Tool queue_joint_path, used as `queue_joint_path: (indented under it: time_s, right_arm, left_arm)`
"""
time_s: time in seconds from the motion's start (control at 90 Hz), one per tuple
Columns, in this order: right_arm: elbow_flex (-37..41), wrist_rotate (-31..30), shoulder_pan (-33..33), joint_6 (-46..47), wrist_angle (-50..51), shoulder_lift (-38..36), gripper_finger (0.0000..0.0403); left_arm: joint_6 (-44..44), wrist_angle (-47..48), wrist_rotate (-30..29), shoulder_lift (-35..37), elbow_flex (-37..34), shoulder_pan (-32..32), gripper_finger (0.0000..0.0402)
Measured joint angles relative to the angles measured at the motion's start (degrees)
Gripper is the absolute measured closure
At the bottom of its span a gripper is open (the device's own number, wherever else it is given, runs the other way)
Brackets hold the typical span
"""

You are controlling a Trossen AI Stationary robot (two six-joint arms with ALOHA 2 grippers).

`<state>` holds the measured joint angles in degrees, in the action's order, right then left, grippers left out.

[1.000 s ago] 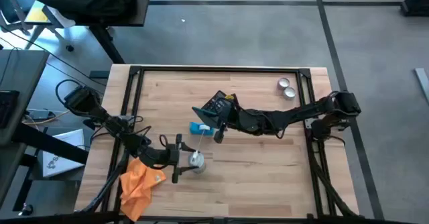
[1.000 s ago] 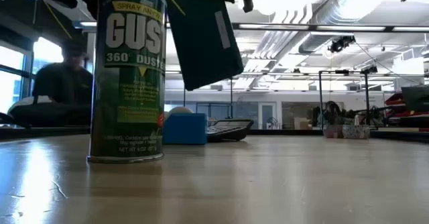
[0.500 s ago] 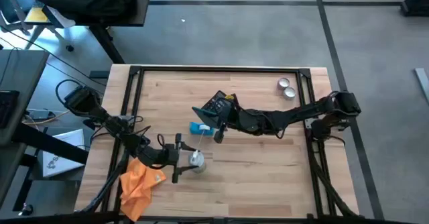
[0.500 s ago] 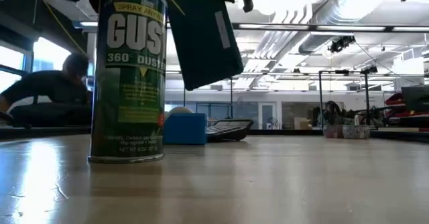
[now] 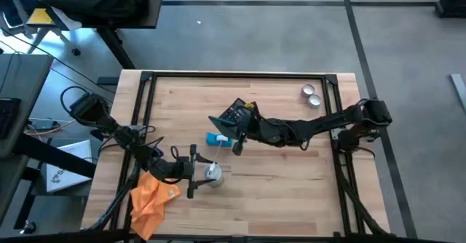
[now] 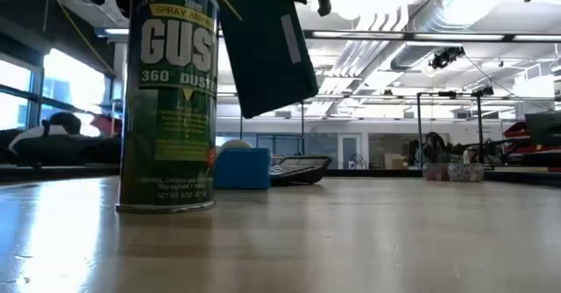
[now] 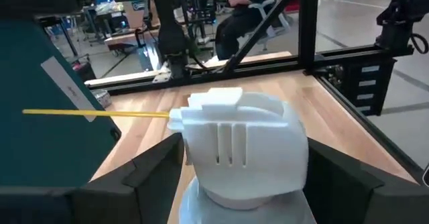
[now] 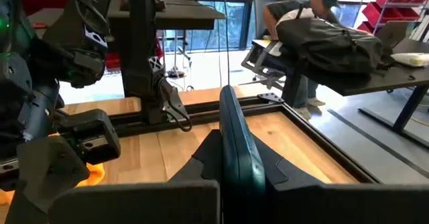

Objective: Apply microfiber cloth
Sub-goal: Spray the cellphone using the white spray bottle

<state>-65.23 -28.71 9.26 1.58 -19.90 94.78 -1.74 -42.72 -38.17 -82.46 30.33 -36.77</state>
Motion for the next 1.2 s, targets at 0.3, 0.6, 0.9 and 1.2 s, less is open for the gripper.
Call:
queue_joint_path:
  time_s: [0.3, 0.6, 0.9, 1.2]
  right_arm:
    - [0.00, 0.00, 0.00, 0.11, -0.02, 0.00, 0.0402]
    - [0.00, 0.00, 0.00, 0.09, -0.02, 0.00, 0.0402]
    - [0.00, 0.00, 0.00, 0.01, 0.00, 0.00, 0.0402]
    - [0.00, -0.01, 0.00, 0.03, 0.04, 0.03, 0.0402]
  left_arm:
    - [0.17, -0.43, 0.46, -0.91, 0.09, 0.00, 0.0174]
    - [0.56, -1.20, 0.73, -1.57, 0.20, -0.02, 0.0236]
    - [2.33, -0.91, -3.06, -1.60, 0.17, 0.00, 0.0236]
    - [6.77, -0.52, -7.92, -1.66, 0.09, -0.03, 0.0236]
